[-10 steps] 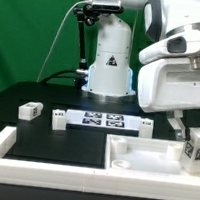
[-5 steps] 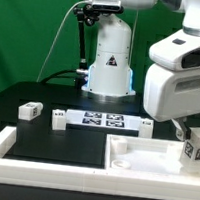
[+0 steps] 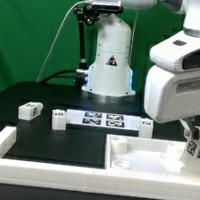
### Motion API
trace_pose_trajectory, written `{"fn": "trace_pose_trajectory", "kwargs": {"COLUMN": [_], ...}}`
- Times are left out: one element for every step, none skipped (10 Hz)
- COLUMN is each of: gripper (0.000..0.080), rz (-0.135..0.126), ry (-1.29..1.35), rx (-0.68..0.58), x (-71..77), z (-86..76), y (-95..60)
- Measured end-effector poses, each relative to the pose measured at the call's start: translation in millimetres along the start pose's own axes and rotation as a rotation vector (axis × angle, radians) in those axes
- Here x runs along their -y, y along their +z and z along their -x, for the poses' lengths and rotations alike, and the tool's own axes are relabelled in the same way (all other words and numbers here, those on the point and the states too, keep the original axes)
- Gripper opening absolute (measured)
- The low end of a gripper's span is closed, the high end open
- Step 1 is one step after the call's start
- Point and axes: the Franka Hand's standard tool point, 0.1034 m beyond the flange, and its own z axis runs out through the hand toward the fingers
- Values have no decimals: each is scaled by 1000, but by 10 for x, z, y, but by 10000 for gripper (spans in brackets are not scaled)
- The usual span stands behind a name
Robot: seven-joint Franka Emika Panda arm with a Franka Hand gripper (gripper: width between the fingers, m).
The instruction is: Assemble one leg
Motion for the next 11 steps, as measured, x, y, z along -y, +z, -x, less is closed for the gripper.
{"fn": "trace_pose_trajectory", "kwargs": {"gripper": [300, 300, 300, 300, 300, 300, 300, 300, 300, 300, 300], "rz": [0, 0, 0, 0, 0, 0, -2, -5, -17, -31, -47], "ry": [0, 1, 1, 8, 33, 37, 89, 190, 297, 397, 453], "rx": [0, 0, -1, -1, -1, -1, -2, -2, -6, -21, -37], "x": [-2, -4, -5, -5, -5, -5, -3, -12, -35, -74, -108], "z": [-1, -1, -1, -1, -2, -2, -2, 2, 4, -1, -2], "y": [-2, -2, -3, -3, -3, -3, -6, -17, -23, -23, -14]}}
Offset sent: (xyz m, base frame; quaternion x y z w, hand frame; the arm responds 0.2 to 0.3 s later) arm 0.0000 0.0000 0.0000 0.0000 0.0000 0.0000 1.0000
